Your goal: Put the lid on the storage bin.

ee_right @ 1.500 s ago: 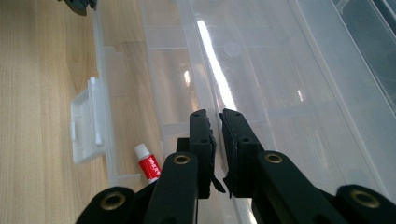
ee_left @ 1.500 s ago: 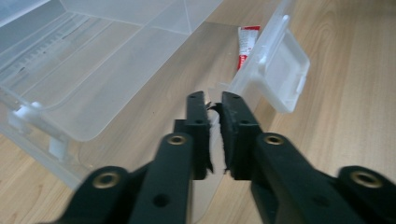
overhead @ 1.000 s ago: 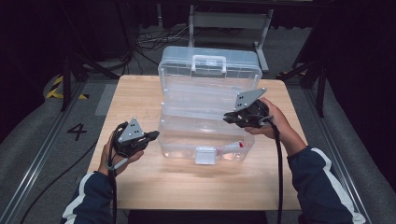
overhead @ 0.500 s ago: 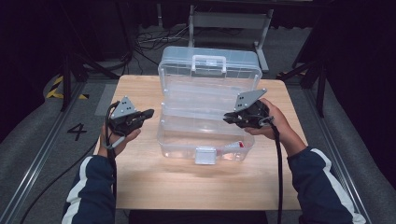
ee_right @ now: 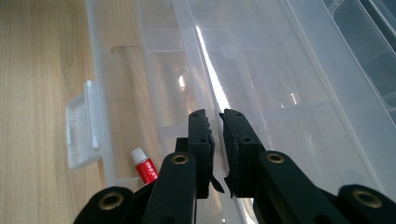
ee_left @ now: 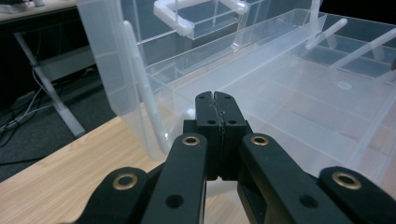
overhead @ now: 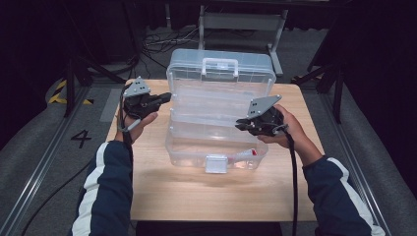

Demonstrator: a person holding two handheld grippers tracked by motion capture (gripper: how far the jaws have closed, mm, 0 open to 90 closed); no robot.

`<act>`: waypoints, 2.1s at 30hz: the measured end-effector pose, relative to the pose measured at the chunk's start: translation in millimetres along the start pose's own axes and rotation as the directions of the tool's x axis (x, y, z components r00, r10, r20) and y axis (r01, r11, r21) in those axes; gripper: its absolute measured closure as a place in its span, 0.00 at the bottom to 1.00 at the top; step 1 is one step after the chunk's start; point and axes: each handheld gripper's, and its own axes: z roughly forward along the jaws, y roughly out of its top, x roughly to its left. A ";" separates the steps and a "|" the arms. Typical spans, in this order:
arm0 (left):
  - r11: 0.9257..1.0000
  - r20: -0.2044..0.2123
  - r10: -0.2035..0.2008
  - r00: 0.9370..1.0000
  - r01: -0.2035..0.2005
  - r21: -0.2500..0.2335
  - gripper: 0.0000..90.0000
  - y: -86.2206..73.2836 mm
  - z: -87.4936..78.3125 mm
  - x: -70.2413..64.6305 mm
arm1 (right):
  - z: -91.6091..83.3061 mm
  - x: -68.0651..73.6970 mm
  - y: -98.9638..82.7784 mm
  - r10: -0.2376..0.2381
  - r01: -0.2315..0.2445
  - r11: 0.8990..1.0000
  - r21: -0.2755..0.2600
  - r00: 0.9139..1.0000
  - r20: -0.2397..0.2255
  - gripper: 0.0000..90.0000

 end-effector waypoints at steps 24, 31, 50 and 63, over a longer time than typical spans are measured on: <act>1.000 -0.040 0.026 0.999 -0.026 0.001 1.00 32.4 11.2 5.6 | -1.0 5.4 -4.8 -0.009 0.009 1.000 -0.004 1.000 0.004 0.91; 1.000 -0.039 0.022 0.999 -0.022 0.001 1.00 32.7 7.9 7.6 | -0.5 9.4 -6.8 -0.019 0.019 1.000 -0.011 1.000 0.015 0.90; 0.999 -0.025 0.046 0.999 -0.047 -0.006 1.00 28.1 -1.3 -2.3 | -20.9 17.9 -31.5 0.050 -0.044 0.995 -0.092 0.997 0.061 0.82; 0.998 -0.011 0.053 0.999 -0.053 -0.019 1.00 23.5 -6.6 -12.8 | -43.2 20.3 -55.5 0.108 -0.093 0.986 -0.142 0.989 0.100 0.78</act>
